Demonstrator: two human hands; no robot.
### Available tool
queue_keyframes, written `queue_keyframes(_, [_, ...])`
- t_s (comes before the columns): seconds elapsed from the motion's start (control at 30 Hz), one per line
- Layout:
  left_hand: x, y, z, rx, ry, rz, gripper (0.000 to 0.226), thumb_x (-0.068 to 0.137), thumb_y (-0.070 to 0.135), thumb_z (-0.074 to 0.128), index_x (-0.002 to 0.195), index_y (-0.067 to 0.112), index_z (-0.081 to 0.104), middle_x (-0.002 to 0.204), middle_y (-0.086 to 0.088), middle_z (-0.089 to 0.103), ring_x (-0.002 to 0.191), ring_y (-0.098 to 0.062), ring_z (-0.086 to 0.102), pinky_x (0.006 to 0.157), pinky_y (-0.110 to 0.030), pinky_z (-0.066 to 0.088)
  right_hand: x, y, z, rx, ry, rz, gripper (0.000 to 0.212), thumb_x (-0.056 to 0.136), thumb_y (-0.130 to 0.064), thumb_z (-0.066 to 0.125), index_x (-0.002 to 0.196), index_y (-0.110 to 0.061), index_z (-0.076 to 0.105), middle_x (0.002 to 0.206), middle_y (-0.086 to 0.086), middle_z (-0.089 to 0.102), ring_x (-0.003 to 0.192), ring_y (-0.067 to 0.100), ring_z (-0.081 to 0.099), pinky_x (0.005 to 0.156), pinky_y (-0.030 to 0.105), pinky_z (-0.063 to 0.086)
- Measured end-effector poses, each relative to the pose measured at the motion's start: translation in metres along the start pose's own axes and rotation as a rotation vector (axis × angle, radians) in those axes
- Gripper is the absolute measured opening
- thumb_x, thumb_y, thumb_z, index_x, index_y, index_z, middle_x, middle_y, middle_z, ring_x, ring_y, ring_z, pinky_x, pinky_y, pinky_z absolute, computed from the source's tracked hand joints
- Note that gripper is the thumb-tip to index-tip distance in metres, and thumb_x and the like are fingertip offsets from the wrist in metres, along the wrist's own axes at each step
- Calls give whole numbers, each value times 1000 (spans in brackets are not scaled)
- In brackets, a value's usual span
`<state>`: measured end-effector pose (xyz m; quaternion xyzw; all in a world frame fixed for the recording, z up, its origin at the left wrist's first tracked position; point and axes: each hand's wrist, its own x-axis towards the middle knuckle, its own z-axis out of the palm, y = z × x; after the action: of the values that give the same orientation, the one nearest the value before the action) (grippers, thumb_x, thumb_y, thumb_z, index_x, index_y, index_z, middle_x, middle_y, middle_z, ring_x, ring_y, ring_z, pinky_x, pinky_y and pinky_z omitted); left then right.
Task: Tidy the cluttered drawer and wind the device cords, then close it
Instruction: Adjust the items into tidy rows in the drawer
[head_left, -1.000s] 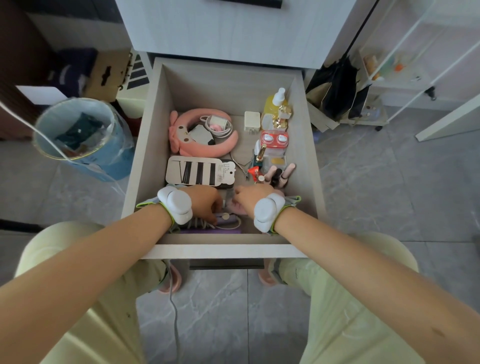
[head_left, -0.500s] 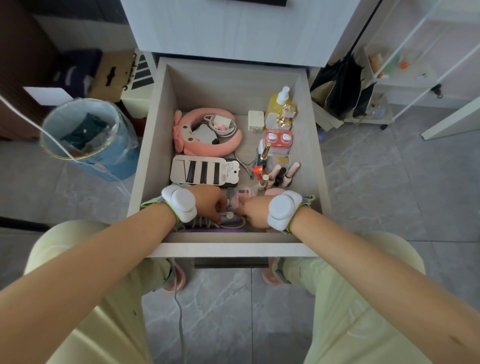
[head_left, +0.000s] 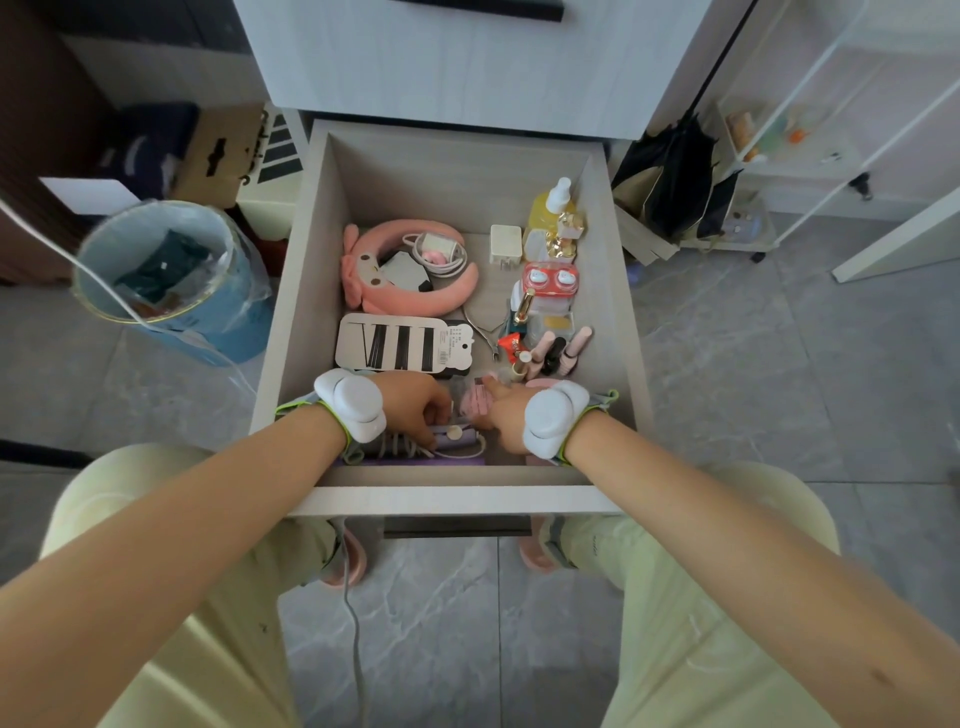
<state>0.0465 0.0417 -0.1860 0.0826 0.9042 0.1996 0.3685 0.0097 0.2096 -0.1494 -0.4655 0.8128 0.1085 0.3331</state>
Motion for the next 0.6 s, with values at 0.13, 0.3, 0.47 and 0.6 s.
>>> queue_keyframes(0.13, [0, 1, 1, 14, -2, 0, 28, 79, 25, 71, 105, 16, 63, 91, 4, 59, 83, -16, 57, 74, -28, 45, 3, -1, 2, 23, 22, 10, 47, 95, -12, 45, 142, -10, 38, 153, 13, 22, 140, 28, 25, 112, 39, 23])
queue_keyframes(0.3, [0, -2, 1, 16, -10, -10, 28, 80, 27, 69, 106, 16, 69, 99, -6, 65, 84, -19, 59, 68, -25, 42, 2, -1, -3, 28, 24, 37, 49, 94, -8, 41, 142, -18, 34, 148, 12, 24, 128, 27, 41, 94, 29, 38])
queue_keyframes(0.47, [1, -3, 1, 27, 12, -6, 26, 77, 27, 71, 101, 17, 71, 98, -7, 66, 79, -18, 57, 70, -27, 44, 7, -1, 1, 17, 3, 49, 52, 92, -7, 44, 141, -22, 35, 147, 15, 23, 125, 33, 45, 94, 32, 40])
queue_keyframes(0.6, [1, -1, 0, 17, 31, 7, 26, 75, 25, 73, 98, 13, 72, 96, -6, 65, 78, -18, 56, 69, -26, 43, 12, 1, 7, 83, 17, 72, 53, 89, -9, 47, 139, -22, 36, 143, 15, 27, 123, 36, 44, 95, 36, 40])
